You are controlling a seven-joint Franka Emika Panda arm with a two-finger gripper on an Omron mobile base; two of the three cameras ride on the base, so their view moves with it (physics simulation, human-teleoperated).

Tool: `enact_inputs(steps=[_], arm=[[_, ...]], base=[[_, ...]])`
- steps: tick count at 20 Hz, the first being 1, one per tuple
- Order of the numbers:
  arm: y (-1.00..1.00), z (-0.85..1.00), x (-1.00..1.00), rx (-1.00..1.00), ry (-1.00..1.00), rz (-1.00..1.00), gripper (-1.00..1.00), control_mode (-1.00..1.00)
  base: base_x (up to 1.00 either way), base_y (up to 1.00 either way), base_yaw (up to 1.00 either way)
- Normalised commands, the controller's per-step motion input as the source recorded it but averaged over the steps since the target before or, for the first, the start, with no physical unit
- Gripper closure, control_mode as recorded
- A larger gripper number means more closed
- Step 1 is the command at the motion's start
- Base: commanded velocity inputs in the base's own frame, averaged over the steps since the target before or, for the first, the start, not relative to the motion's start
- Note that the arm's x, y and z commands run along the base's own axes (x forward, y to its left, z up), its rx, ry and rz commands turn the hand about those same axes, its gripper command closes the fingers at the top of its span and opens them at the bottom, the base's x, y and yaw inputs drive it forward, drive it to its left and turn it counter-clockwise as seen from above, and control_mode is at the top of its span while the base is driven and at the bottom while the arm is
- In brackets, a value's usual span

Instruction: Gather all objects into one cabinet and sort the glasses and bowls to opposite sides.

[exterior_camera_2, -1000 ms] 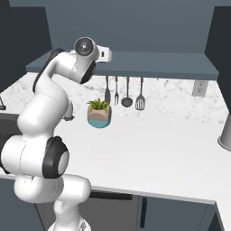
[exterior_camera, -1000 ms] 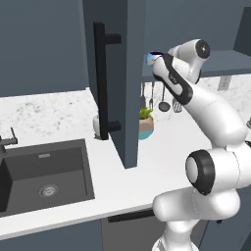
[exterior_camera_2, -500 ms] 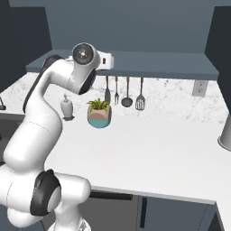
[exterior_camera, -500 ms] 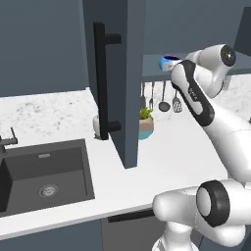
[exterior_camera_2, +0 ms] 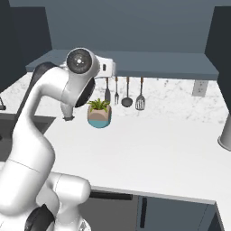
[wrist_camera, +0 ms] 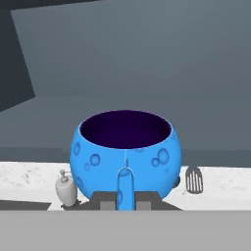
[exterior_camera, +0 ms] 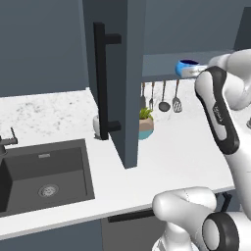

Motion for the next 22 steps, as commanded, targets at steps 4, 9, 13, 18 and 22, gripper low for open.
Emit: enact_inputs(steps=[4,9,13,18,22], arm=[[0.13,0.26,-0.92,0.00,0.00,0.00,1.00,-1.00],[0.30,0.26,-0.70,0.00,0.00,0.00,1.00,-1.00],[0.19,0.34,-0.63,0.00,0.06,0.00,1.00,-1.00],[0.02,0.14,-0.54,0.00,0.18,0.00,1.00,-1.00],[0.19,-0.06,-0.47,-0.02,0.15,-0.02,1.00,-1.00]], base=[[0.00,0.00,0.00],[0.00,0.00,0.00],[0.00,0.00,0.00],[0.00,0.00,0.00],[0.00,0.00,0.00]])
